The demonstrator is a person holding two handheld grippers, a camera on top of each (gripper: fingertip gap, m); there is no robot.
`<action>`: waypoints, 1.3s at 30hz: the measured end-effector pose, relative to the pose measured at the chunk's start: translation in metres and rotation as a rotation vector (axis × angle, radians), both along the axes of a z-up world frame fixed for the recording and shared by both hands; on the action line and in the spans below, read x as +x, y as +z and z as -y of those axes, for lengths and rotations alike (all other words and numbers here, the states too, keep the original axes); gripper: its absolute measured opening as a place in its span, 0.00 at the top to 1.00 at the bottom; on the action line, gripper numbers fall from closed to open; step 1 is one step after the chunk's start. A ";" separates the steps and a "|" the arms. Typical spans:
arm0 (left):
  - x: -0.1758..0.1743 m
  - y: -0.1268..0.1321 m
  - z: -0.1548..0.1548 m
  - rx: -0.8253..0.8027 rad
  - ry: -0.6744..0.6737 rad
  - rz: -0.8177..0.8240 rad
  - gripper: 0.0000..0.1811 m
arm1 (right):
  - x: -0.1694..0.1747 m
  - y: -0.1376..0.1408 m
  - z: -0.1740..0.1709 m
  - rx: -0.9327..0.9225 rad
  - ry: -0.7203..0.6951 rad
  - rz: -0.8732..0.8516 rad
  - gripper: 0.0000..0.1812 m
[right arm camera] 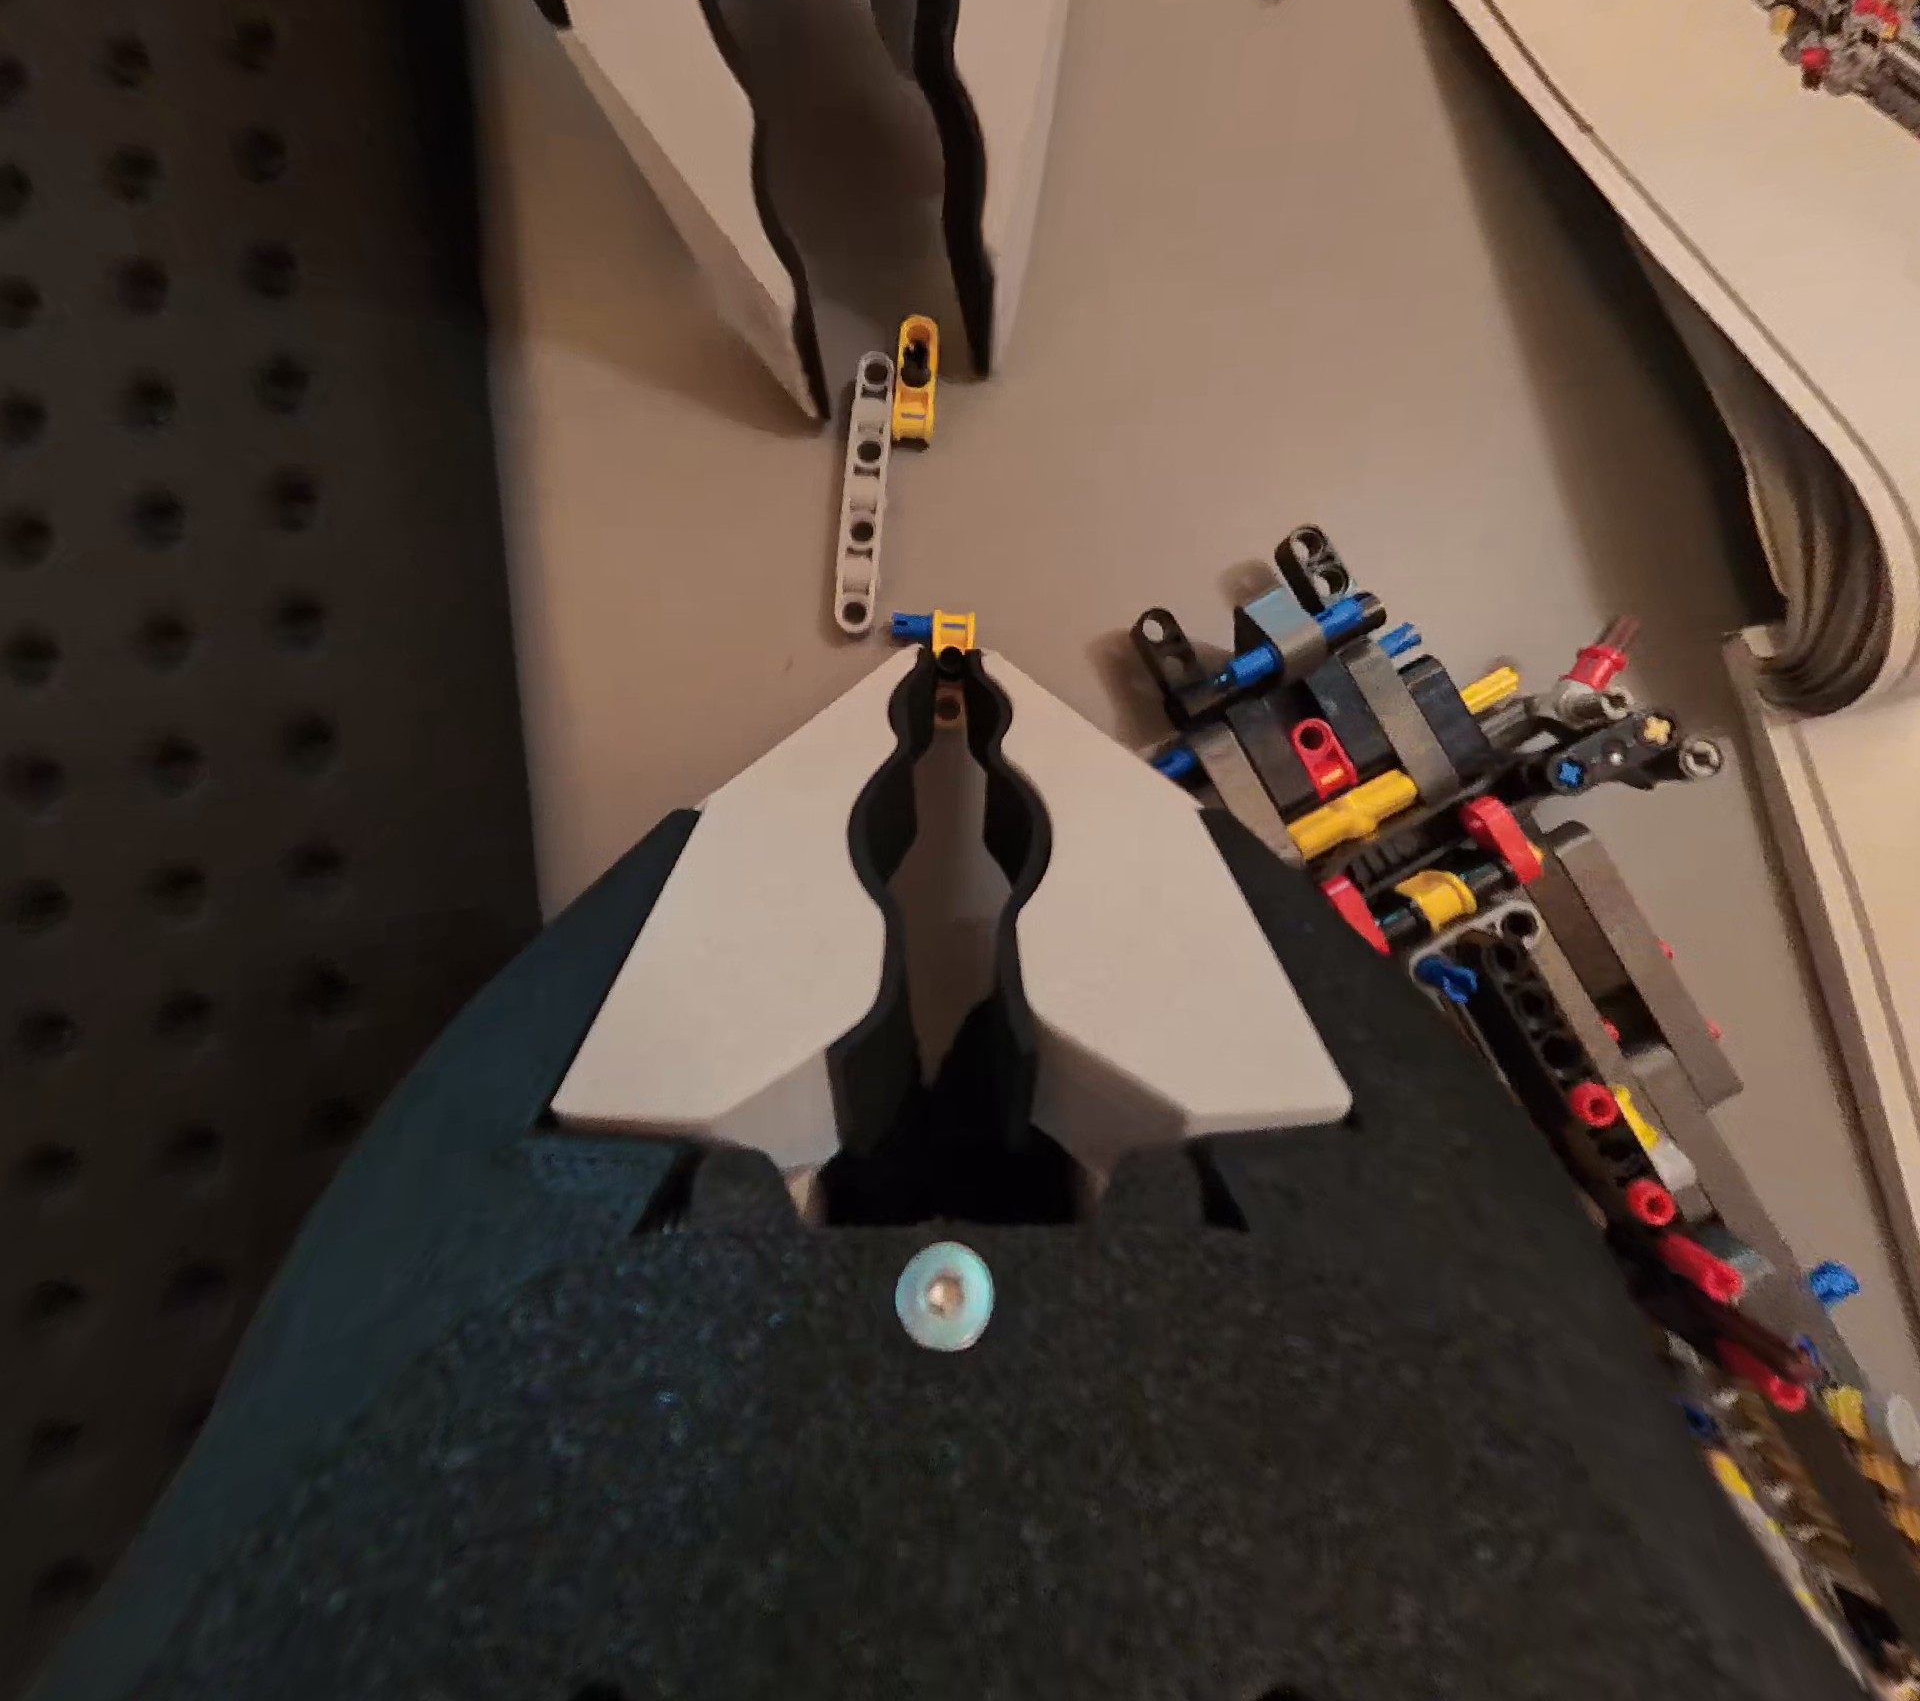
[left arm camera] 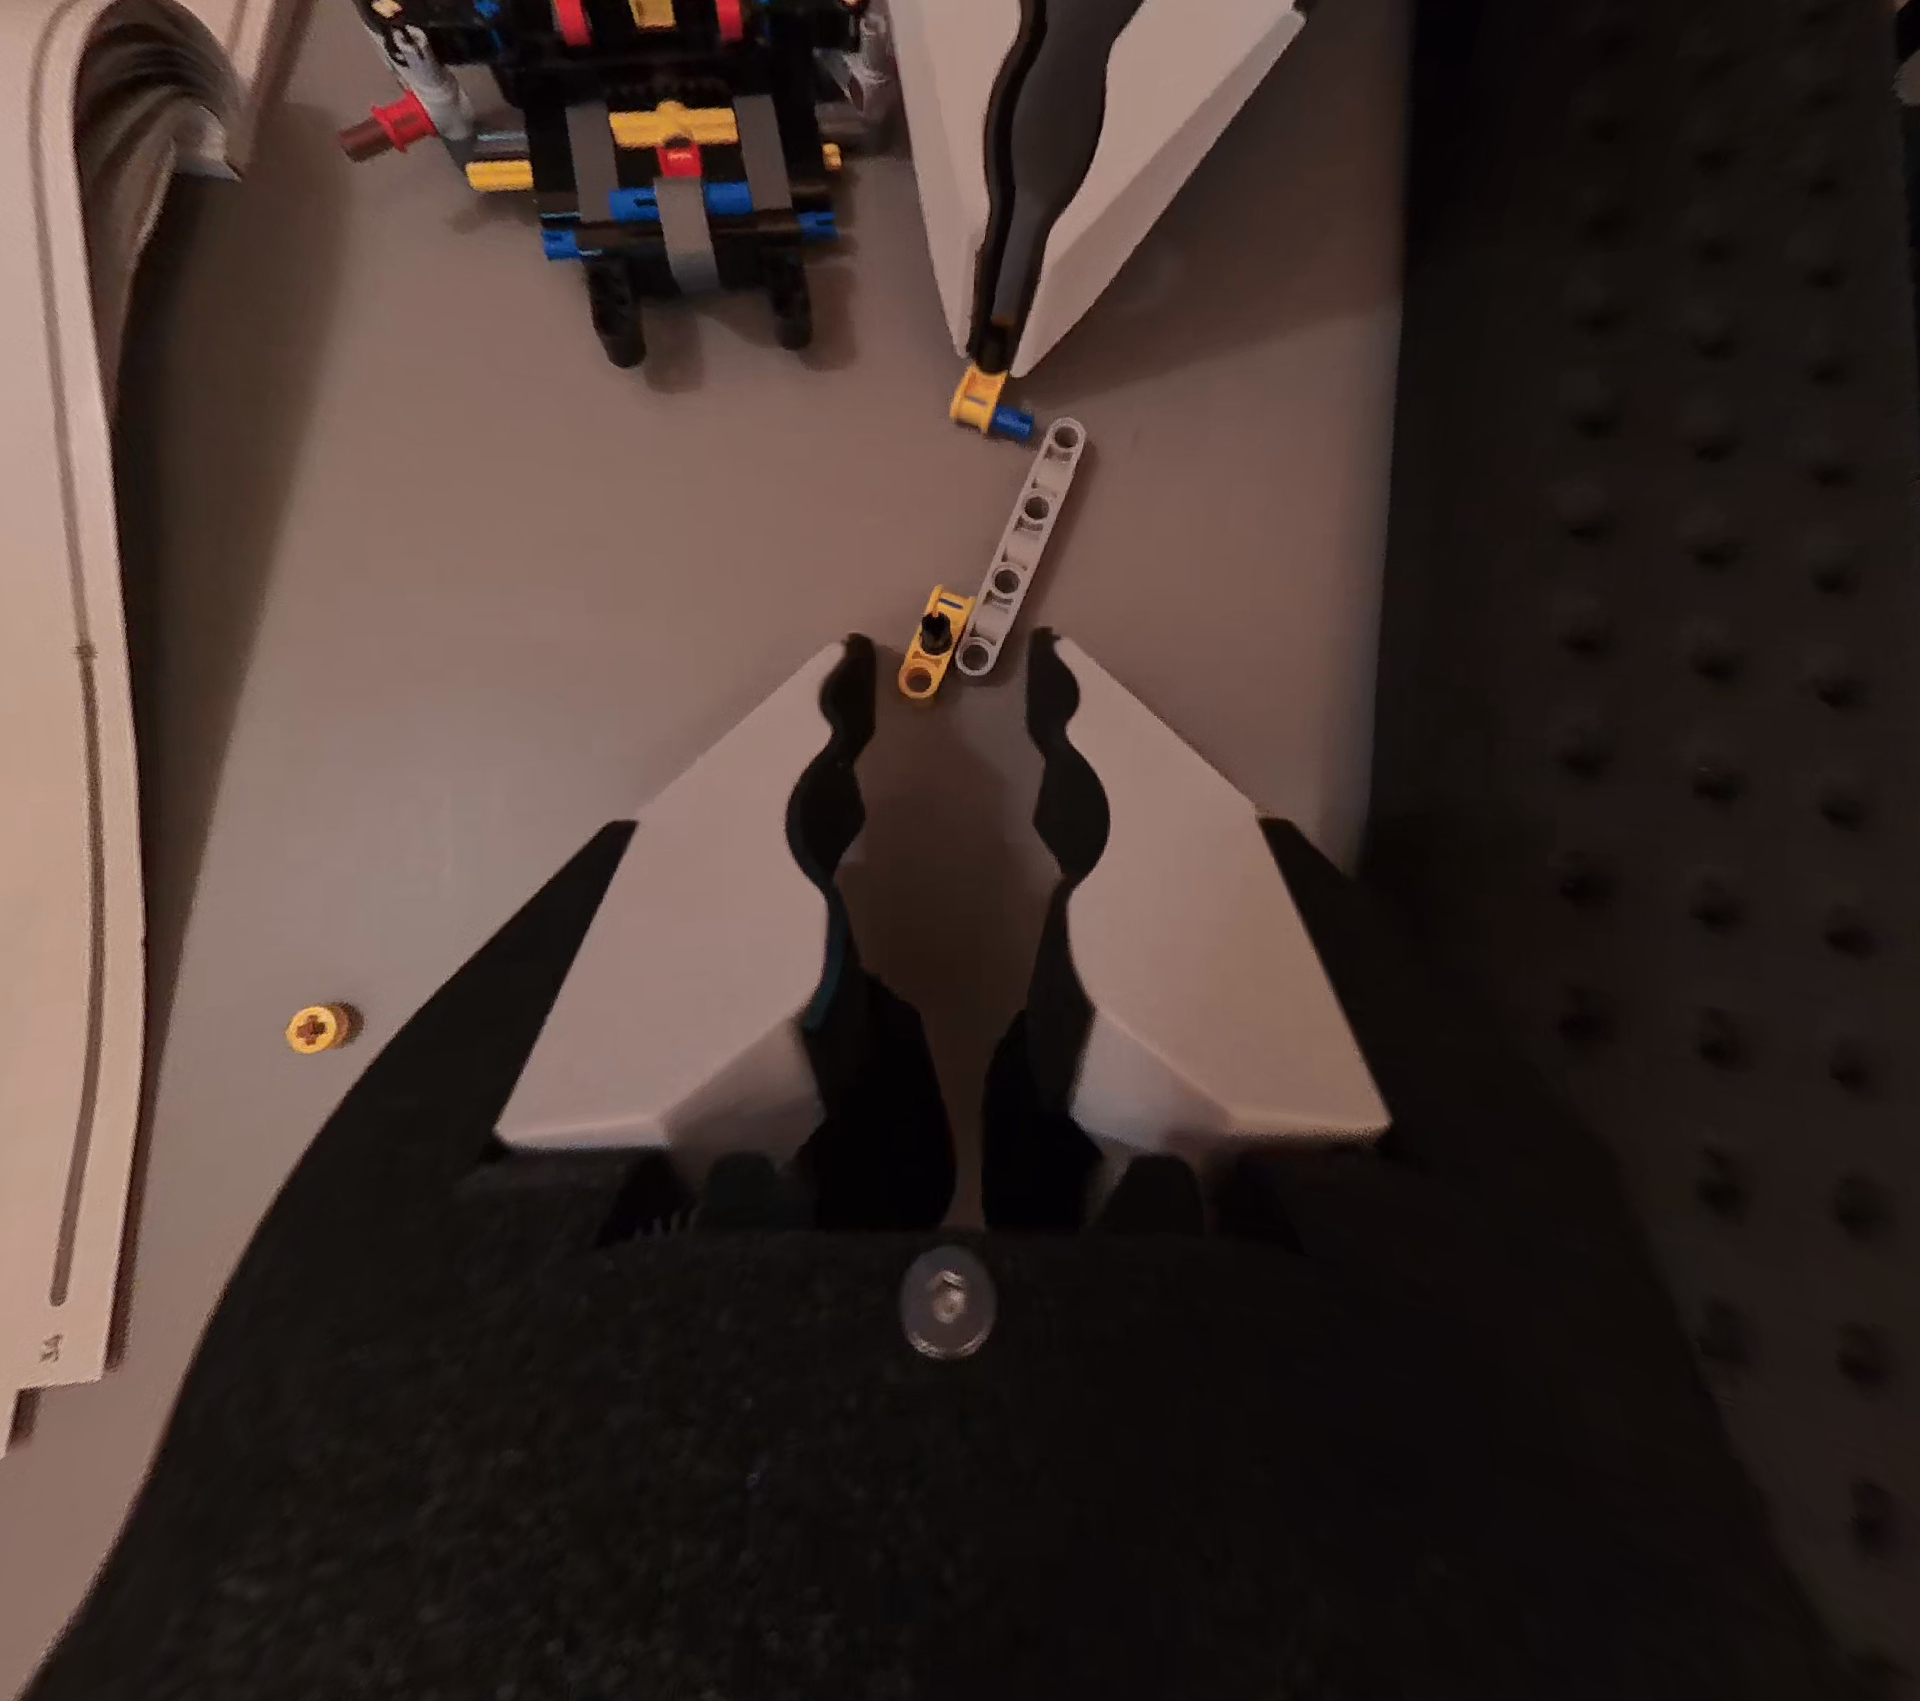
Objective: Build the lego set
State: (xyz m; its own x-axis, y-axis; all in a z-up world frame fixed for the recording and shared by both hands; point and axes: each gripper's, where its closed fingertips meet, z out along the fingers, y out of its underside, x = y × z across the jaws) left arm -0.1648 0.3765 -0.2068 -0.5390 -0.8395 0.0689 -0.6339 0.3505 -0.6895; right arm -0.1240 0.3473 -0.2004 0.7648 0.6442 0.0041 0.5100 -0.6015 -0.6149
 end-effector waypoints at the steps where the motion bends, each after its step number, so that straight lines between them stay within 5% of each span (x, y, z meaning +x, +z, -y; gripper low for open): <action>1: 0.000 0.000 0.000 0.000 -0.004 0.001 0.86 | -0.002 0.000 -0.001 -0.001 0.007 -0.011 0.98; 4: 0.002 0.000 0.000 0.013 -0.007 0.007 0.90 | -0.003 0.000 -0.001 -0.002 0.014 -0.028 0.97; 12: 0.002 -0.001 0.001 0.034 -0.010 0.014 0.90 | 0.001 0.004 0.008 0.046 0.029 -0.049 0.77; 27: 0.003 -0.001 0.002 0.044 -0.018 0.026 0.90 | -0.016 -0.006 -0.002 0.059 0.028 -0.048 0.87; 39: 0.004 -0.001 0.003 0.052 -0.017 0.032 0.90 | -0.008 -0.006 0.002 0.090 0.005 -0.034 0.83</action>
